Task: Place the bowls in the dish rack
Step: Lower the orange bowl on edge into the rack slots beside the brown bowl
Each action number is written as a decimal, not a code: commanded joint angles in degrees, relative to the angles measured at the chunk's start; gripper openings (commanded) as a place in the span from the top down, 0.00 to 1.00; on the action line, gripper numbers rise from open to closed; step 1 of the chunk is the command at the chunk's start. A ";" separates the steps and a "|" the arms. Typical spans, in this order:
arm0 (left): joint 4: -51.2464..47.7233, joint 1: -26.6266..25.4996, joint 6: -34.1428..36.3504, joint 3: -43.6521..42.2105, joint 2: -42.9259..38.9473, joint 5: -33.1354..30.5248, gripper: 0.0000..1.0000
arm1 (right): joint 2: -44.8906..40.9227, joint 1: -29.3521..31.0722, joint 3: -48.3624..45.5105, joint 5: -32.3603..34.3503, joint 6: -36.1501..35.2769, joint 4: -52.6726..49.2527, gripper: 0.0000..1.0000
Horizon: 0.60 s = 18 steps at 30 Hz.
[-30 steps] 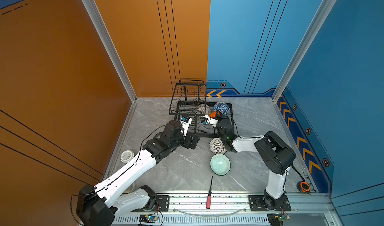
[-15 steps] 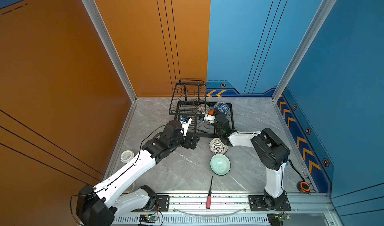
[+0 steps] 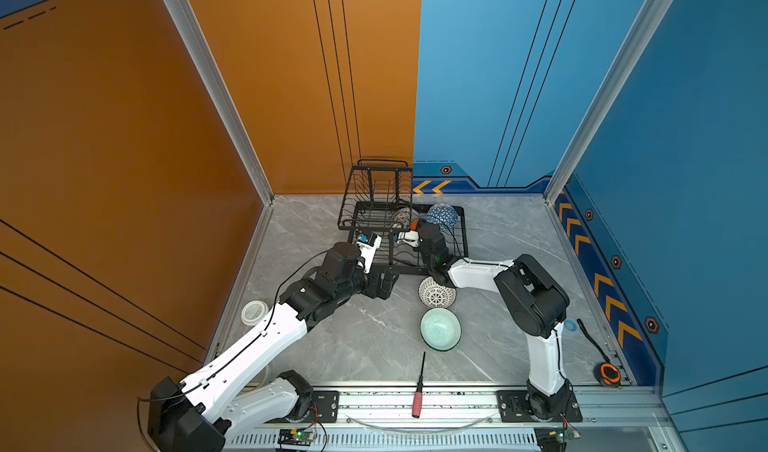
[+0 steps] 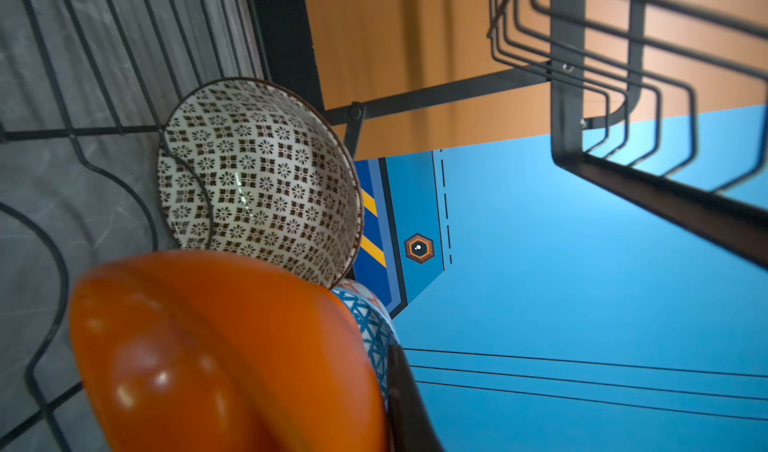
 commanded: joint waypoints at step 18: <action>-1.11 1.41 0.84 -1.36 -1.43 0.32 0.02 | 5.76 1.26 5.74 -0.12 3.64 1.15 1.00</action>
